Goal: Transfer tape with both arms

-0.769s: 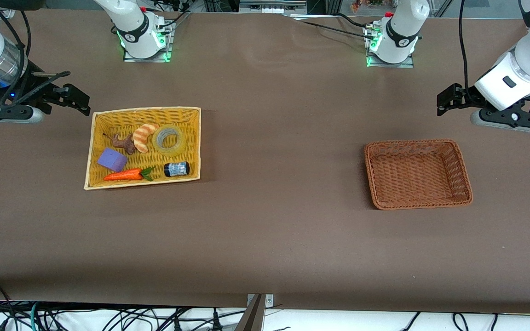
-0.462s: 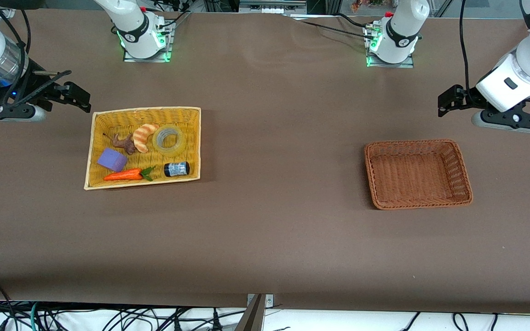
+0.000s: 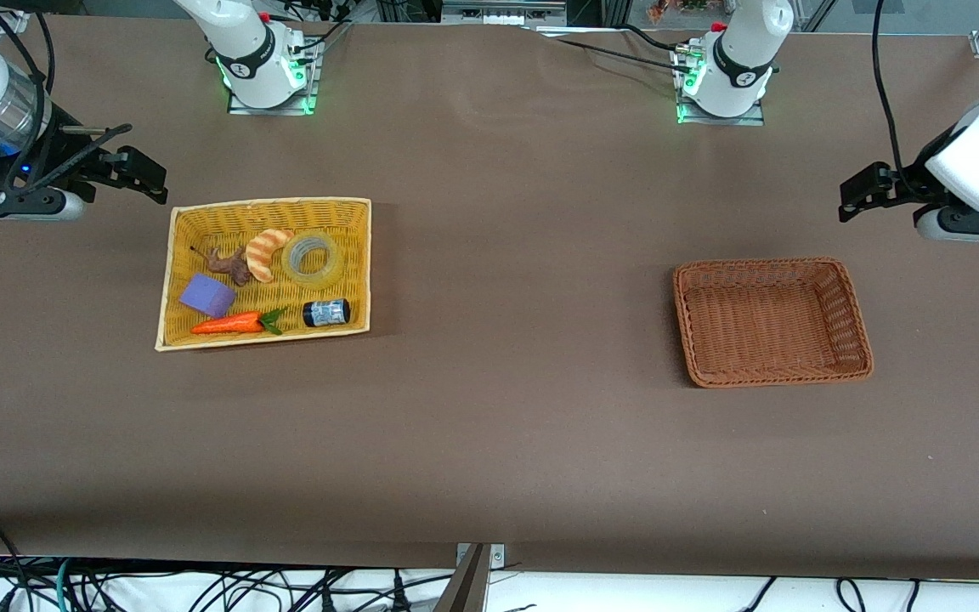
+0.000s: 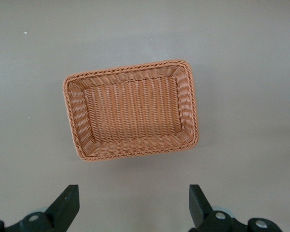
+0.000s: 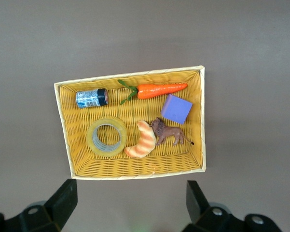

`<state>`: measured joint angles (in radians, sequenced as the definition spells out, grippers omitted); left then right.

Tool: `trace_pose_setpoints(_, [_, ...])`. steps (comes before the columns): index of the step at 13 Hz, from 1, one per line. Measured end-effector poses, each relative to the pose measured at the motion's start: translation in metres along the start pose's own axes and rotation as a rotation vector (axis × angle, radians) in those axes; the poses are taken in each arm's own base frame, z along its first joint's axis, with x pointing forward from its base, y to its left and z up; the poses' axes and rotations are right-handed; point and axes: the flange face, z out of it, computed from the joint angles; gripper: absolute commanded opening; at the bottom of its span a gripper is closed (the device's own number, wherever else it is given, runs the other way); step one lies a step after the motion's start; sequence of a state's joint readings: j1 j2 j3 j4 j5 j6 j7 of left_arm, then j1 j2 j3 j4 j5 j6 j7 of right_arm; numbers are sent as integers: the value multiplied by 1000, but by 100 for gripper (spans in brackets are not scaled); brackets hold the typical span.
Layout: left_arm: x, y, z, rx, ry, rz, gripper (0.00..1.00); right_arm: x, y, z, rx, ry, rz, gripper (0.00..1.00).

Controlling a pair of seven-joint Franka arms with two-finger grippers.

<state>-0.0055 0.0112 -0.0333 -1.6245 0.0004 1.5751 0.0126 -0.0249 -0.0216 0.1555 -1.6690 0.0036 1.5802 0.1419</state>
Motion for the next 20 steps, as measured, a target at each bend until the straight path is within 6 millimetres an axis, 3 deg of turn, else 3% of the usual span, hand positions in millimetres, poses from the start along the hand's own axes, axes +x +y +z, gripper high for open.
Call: trace_pose_setpoints(20, [0,-1,1,0,-8,-1,100,-3,0,-3,-1,0,-42,100])
